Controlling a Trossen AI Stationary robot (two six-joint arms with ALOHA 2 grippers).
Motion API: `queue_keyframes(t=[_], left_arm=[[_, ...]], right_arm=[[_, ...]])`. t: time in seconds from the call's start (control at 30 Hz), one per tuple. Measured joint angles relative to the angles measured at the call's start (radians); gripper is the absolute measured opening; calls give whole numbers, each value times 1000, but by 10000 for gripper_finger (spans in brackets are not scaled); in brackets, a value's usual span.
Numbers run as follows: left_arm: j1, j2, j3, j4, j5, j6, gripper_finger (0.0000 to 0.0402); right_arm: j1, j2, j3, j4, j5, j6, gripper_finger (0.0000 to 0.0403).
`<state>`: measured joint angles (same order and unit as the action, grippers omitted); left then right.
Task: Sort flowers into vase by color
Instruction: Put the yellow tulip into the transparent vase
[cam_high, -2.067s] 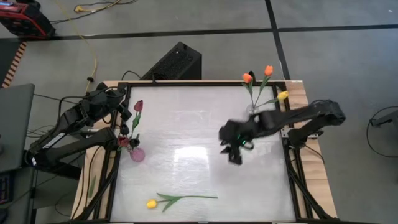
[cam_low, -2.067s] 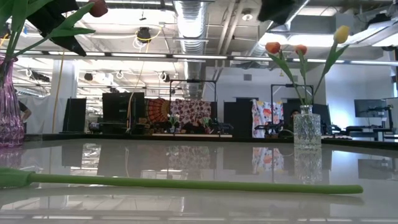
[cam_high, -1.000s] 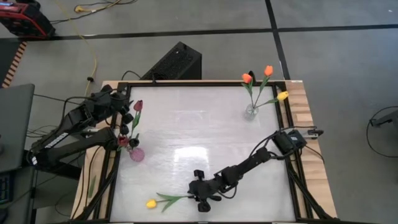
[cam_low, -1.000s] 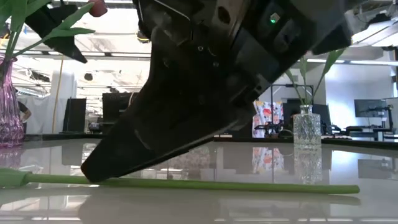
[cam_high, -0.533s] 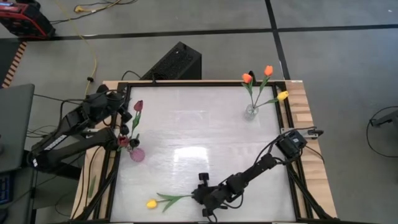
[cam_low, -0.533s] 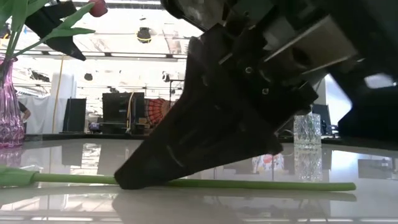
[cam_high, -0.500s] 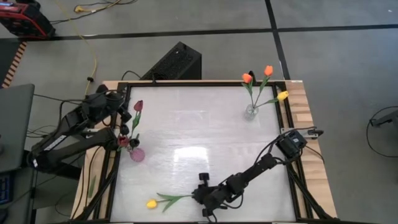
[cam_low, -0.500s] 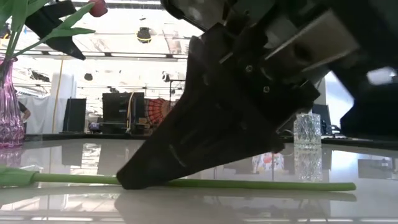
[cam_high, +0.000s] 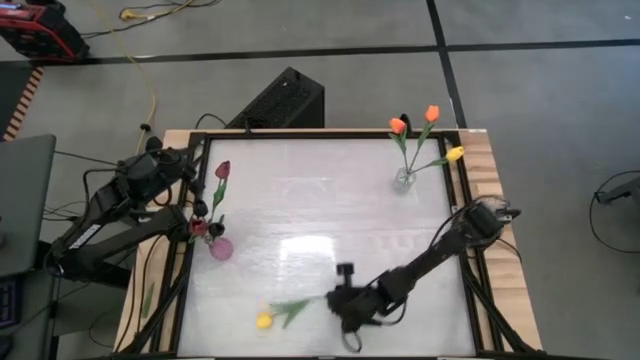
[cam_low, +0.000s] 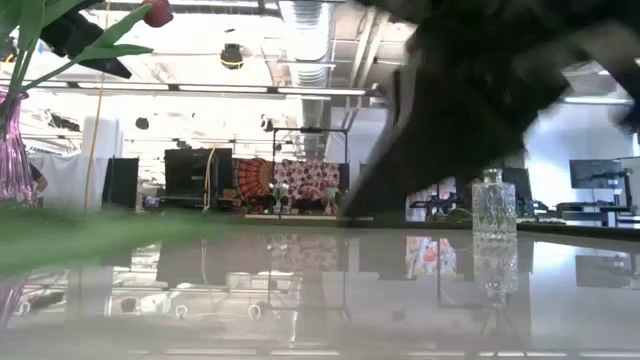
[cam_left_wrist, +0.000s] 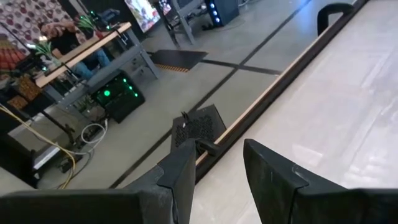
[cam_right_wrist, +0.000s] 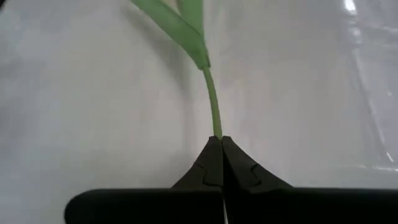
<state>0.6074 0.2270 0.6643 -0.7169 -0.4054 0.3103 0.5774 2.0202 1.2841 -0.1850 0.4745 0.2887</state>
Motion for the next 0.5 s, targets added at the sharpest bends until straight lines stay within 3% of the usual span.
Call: queue_keyframes(t=[0.13,0.3,0.4,0.5], left_arm=[[0,18,0,8,1,-16,125],[0,34,0,2,1,-18,125],[0,36,0,-3,1,-18,125],[0,36,0,-3,0,-18,125]], right_arm=[[-42,-185,-242,202,19,-4,15],[-99,-385,-612,796,-51,-64,15],[-134,-412,-770,1109,-58,-93,15],[-159,-414,-839,1222,-58,-32,15]])
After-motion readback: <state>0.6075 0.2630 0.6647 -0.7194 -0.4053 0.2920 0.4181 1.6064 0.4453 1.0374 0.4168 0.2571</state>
